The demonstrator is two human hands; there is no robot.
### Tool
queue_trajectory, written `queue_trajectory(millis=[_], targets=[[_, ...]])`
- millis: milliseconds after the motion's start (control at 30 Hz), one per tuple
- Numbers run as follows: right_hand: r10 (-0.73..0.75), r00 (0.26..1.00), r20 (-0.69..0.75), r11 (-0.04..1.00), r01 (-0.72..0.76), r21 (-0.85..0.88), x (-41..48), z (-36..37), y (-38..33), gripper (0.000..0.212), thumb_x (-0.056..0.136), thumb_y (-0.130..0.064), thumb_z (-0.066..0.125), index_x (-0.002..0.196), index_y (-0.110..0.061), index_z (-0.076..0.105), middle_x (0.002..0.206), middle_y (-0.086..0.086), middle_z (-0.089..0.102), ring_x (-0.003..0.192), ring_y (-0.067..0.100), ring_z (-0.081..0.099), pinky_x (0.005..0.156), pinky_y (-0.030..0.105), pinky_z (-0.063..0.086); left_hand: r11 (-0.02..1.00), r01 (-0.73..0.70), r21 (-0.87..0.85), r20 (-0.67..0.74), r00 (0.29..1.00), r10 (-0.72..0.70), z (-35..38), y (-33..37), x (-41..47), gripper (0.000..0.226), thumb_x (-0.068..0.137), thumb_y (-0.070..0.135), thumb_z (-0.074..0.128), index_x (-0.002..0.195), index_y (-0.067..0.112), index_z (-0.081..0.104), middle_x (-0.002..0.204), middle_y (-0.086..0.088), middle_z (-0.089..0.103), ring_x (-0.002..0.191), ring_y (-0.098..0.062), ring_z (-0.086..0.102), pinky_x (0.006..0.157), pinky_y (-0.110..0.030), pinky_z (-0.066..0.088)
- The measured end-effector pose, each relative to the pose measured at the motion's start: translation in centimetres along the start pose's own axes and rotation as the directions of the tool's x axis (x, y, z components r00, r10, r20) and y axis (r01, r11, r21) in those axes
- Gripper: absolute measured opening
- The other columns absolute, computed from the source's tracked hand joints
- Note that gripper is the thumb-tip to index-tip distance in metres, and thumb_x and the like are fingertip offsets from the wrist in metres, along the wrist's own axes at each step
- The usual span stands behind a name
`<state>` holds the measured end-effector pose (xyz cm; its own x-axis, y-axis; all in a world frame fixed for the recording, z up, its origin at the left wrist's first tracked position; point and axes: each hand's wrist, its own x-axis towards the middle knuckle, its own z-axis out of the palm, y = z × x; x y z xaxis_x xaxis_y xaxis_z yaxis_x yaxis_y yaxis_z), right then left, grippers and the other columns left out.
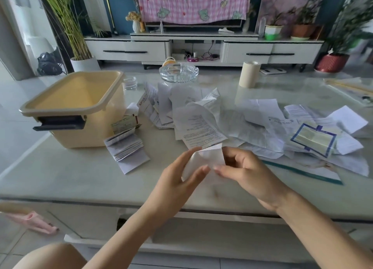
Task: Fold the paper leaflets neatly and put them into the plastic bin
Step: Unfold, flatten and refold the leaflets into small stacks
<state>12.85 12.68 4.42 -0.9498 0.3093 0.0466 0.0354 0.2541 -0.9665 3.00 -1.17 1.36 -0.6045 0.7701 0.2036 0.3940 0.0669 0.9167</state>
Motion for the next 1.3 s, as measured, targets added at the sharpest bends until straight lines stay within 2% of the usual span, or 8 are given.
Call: queue_trajectory(millis=[67, 200, 367, 500, 667, 867, 1100, 1300], targets=[[-0.052, 0.996, -0.067, 0.998, 0.048, -0.05, -0.4, -0.1, 0.2, 0.034, 0.086, -0.002, 0.06, 0.061, -0.024, 0.057, 0.057, -0.009, 0.049, 0.057, 0.005, 0.044, 0.062, 0.013, 0.037, 0.996, 0.0, -0.09, 0.02, 1.0, 0.002, 0.5, 0.5, 0.2, 0.019, 0.088, 0.028, 0.055, 0.104, 0.026, 0.065, 0.091, 0.014, 0.069, 0.087, -0.002, 0.063, 0.079, -0.021, 0.051], [-0.096, 0.941, -0.325, 0.993, 0.066, -0.102, -0.9, -0.3, 0.8, 0.027, 0.081, -0.007, 0.068, 0.102, -0.024, 0.06, 0.081, -0.01, 0.059, 0.071, -0.001, 0.054, 0.069, 0.013, 0.044, 0.937, 0.175, -0.301, -0.016, 0.982, -0.189, 1.4, 1.2, 0.5, 0.016, 0.091, 0.003, 0.057, 0.091, 0.015, 0.068, 0.074, -0.002, 0.071, 0.069, -0.018, 0.07, 0.06, -0.026, 0.057], [0.13, 0.956, -0.263, 0.991, -0.119, 0.056, -1.3, -0.7, 1.6, 0.052, 0.075, -0.025, 0.074, 0.12, -0.025, 0.05, 0.113, -0.012, 0.054, 0.099, -0.004, 0.053, 0.077, 0.009, 0.045, 0.882, 0.288, -0.374, 0.032, 0.954, -0.298, 2.1, 1.5, 0.7, 0.011, 0.082, 0.016, 0.067, 0.087, 0.006, 0.068, 0.072, -0.006, 0.07, 0.063, -0.013, 0.066, 0.054, -0.023, 0.053], [0.16, 0.961, -0.226, 0.97, -0.111, 0.214, -1.4, -1.2, 1.8, 0.023, 0.082, -0.011, 0.067, 0.103, -0.011, 0.06, 0.097, 0.007, 0.07, 0.09, 0.017, 0.065, 0.082, 0.031, 0.055, 0.909, 0.297, -0.293, 0.101, 0.955, -0.279, 2.6, 1.5, 0.9, 0.018, 0.085, 0.026, 0.061, 0.089, 0.011, 0.068, 0.071, 0.002, 0.07, 0.066, -0.009, 0.065, 0.056, -0.023, 0.054], [0.082, 0.962, -0.261, 0.992, -0.053, 0.118, -1.7, -1.3, 1.5, 0.001, 0.086, -0.012, 0.064, 0.086, -0.012, 0.064, 0.067, -0.004, 0.062, 0.061, 0.006, 0.056, 0.059, 0.02, 0.047, 0.931, 0.227, -0.287, 0.017, 0.973, -0.232, 2.7, 1.5, 0.8, 0.013, 0.093, 0.013, 0.052, 0.09, 0.014, 0.065, 0.07, 0.001, 0.067, 0.061, -0.01, 0.063, 0.049, -0.024, 0.052], [0.141, 0.978, -0.156, 0.957, -0.094, 0.274, -1.7, -0.2, 2.2, 0.021, 0.085, -0.012, 0.066, 0.106, -0.016, 0.063, 0.091, 0.007, 0.064, 0.072, 0.011, 0.061, 0.054, 0.02, 0.045, 0.873, 0.295, -0.389, 0.04, 0.952, -0.304, 2.6, 1.6, 0.7, 0.02, 0.097, 0.015, 0.046, 0.095, 0.006, 0.063, 0.067, -0.004, 0.068, 0.055, -0.016, 0.063, 0.047, -0.022, 0.049], [0.143, 0.953, -0.266, 0.972, -0.084, 0.221, -1.2, 0.4, 2.2, 0.045, 0.084, 0.012, 0.048, 0.06, -0.023, 0.065, 0.07, -0.01, 0.063, 0.063, 0.003, 0.055, 0.054, 0.014, 0.044, 0.629, 0.524, -0.575, 0.227, 0.84, -0.492, 2.1, 1.4, 1.1, 0.044, 0.1, 0.034, 0.03, 0.098, 0.007, 0.065, 0.078, -0.014, 0.071, 0.061, -0.02, 0.067, 0.047, -0.023, 0.049], [-0.016, 0.957, -0.29, 1.0, 0.018, 0.003, -0.7, 1.2, 1.9, 0.048, 0.082, 0.016, 0.04, 0.061, -0.017, 0.066, 0.083, -0.004, 0.065, 0.068, -0.001, 0.057, 0.058, 0.012, 0.045, 0.81, 0.404, -0.426, 0.049, 0.904, -0.426, 2.0, 0.7, 0.6, 0.017, 0.094, 0.017, 0.052, 0.094, 0.006, 0.065, 0.075, -0.005, 0.071, 0.062, -0.016, 0.069, 0.05, -0.02, 0.052]])
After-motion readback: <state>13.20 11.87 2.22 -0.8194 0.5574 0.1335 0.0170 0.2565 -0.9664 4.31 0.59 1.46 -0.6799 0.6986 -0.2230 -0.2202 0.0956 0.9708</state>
